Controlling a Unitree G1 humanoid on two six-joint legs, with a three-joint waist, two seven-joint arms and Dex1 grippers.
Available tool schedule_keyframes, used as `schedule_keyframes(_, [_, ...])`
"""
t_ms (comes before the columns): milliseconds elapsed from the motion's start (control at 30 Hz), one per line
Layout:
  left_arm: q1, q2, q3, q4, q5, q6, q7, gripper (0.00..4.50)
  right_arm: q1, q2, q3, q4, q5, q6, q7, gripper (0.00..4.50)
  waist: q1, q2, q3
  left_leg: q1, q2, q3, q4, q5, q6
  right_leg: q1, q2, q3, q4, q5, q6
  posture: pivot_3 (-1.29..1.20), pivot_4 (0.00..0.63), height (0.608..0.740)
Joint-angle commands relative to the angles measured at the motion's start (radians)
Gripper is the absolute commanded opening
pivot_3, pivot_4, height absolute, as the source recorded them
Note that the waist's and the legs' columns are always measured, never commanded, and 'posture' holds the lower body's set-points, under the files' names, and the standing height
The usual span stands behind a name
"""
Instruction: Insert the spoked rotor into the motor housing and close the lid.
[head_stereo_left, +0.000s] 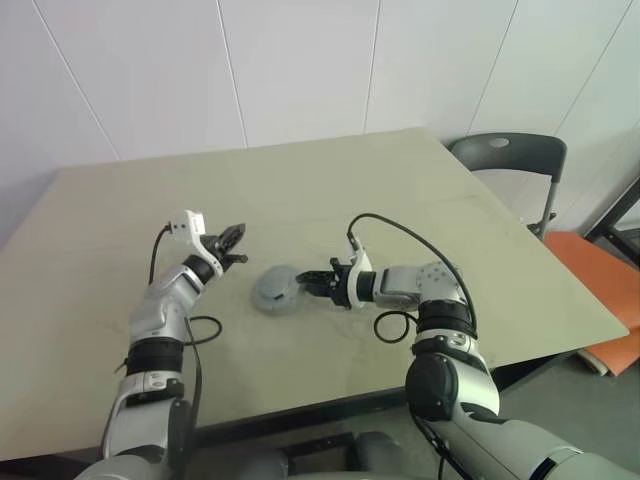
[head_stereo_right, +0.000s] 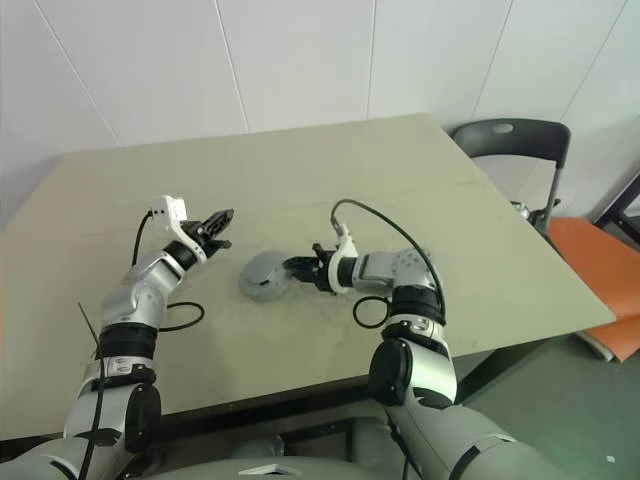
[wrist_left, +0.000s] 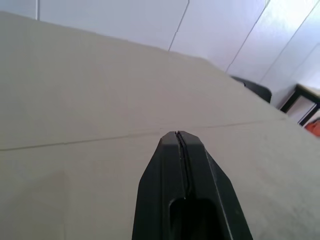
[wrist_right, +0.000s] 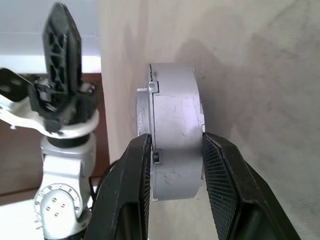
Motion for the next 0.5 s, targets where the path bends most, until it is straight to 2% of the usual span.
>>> schedule_keyframes(33, [0.021, 0.007, 0.042, -0.062, -0.077, 0.094, 0.008, 0.0, -0.042, 0.047, 0.018, 0.039, 0.034, -0.057, 0.024, 1.2, 0.0, 0.0, 0.0, 0.0, 0.0, 0.0, 0.0, 0.0, 0.0, 0.0, 0.0, 0.0, 0.0, 0.0, 0.0, 0.0, 0.0, 0.74])
schedule_keyframes(133, [0.039, 0.002, 0.088, -0.083, -0.161, 0.192, 0.021, 0.0, -0.074, 0.063, 0.018, 0.119, 0.03, -0.186, 0.036, 1.2, -0.001, 0.0, 0.0, 0.0, 0.0, 0.0, 0.0, 0.0, 0.0, 0.0, 0.0, 0.0, 0.0, 0.0, 0.0, 0.0, 0.0, 0.74])
schedule_keyframes(233, [0.066, -0.001, 0.129, -0.122, -0.222, 0.249, 0.046, 0.0, -0.138, 0.109, -0.033, 0.227, 0.071, -0.349, 0.014, 1.2, -0.001, 0.0, 0.0, 0.001, 0.0, 0.0, 0.0, 0.0, 0.0, 0.0, 0.0, 0.0, 0.001, 0.0, 0.0, 0.0, 0.0, 0.74])
schedule_keyframes(400, [0.077, -0.001, 0.196, -0.144, -0.29, 0.285, 0.097, 0.0, -0.187, 0.094, 0.027, 0.305, 0.069, -0.406, 0.056, 1.2, 0.002, -0.002, 0.002, -0.001, 0.0, 0.0, 0.0, 0.0, 0.0, -0.001, 0.0, 0.0, 0.0, 0.0, 0.0, 0.0, 0.0, 0.74])
schedule_keyframes(500, [0.079, -0.007, 0.223, -0.158, -0.327, 0.309, 0.127, 0.57, -0.209, 0.079, 0.056, 0.354, 0.062, -0.442, 0.073, 1.2, 0.002, -0.002, 0.002, -0.003, -0.002, 0.0, 0.0, 0.0, 0.0, -0.002, -0.002, 0.0, -0.001, 0.0, 0.0, 0.0, 0.0, 0.74])
